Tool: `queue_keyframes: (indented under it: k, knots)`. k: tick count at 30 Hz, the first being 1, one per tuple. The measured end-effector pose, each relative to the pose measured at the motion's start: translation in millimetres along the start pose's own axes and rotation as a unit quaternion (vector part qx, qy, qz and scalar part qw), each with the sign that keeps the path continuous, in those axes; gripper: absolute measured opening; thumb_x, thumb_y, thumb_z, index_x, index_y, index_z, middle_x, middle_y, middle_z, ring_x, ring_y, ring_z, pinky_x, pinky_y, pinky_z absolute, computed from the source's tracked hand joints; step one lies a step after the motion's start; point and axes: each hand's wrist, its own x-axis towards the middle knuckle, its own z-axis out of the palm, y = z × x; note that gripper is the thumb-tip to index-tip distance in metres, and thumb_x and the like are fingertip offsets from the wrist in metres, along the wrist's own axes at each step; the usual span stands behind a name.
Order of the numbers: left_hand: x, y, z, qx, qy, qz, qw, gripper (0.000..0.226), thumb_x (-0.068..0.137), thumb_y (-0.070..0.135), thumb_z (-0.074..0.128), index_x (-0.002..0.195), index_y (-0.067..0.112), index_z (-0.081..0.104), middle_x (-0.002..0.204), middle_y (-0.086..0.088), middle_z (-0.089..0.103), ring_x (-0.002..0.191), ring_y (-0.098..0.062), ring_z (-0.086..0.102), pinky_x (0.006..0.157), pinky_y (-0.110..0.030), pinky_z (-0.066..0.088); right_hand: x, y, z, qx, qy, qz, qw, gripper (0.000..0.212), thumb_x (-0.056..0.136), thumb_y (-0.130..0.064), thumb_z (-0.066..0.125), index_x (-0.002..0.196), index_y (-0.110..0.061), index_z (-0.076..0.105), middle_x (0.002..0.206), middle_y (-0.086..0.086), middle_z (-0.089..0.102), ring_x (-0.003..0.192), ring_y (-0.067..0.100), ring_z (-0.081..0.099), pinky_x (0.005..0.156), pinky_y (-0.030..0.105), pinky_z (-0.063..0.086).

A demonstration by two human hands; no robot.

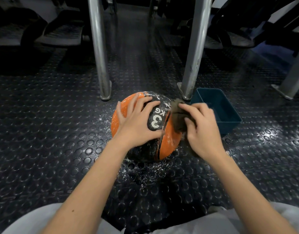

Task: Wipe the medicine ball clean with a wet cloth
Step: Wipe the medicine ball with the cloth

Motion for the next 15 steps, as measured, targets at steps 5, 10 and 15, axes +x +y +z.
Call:
queue_keyframes:
  k: [5, 10, 15]
  knots:
    - [-1, 0, -1, 0.000, 0.001, -0.002, 1.000, 0.080, 0.072, 0.059, 0.067, 0.140, 0.043, 0.028, 0.149, 0.019, 0.017, 0.140, 0.000, -0.012, 0.109, -0.051, -0.020, -7, 3, 15, -0.072, -0.076, 0.012, 0.994, 0.040, 0.086, 0.002, 0.055, 0.122, -0.015, 0.061, 0.113, 0.008, 0.055, 0.097, 0.029, 0.049, 0.080, 0.043, 0.043]
    - [0, 0, 0, 0.003, -0.001, 0.001, 1.000, 0.081, 0.071, 0.059, 0.067, 0.140, 0.043, 0.028, 0.149, 0.019, 0.016, 0.139, 0.000, -0.012, 0.109, -0.051, -0.020, 3, 8, -3, -0.024, 0.015, 0.043, 0.999, 0.039, 0.087, 0.003, 0.056, 0.122, -0.011, 0.060, 0.109, 0.010, 0.053, 0.096, 0.025, 0.045, 0.081, 0.036, 0.041]
    - [-1, 0, 0, 0.004, -0.001, -0.005, 1.000, 0.080, 0.072, 0.060, 0.066, 0.140, 0.044, 0.027, 0.150, 0.020, 0.016, 0.139, 0.000, -0.012, 0.109, -0.051, -0.019, -7, 0, 15, -0.005, -0.083, -0.008, 0.997, 0.039, 0.087, 0.002, 0.055, 0.121, -0.016, 0.062, 0.112, 0.006, 0.054, 0.097, 0.024, 0.047, 0.082, 0.038, 0.043]
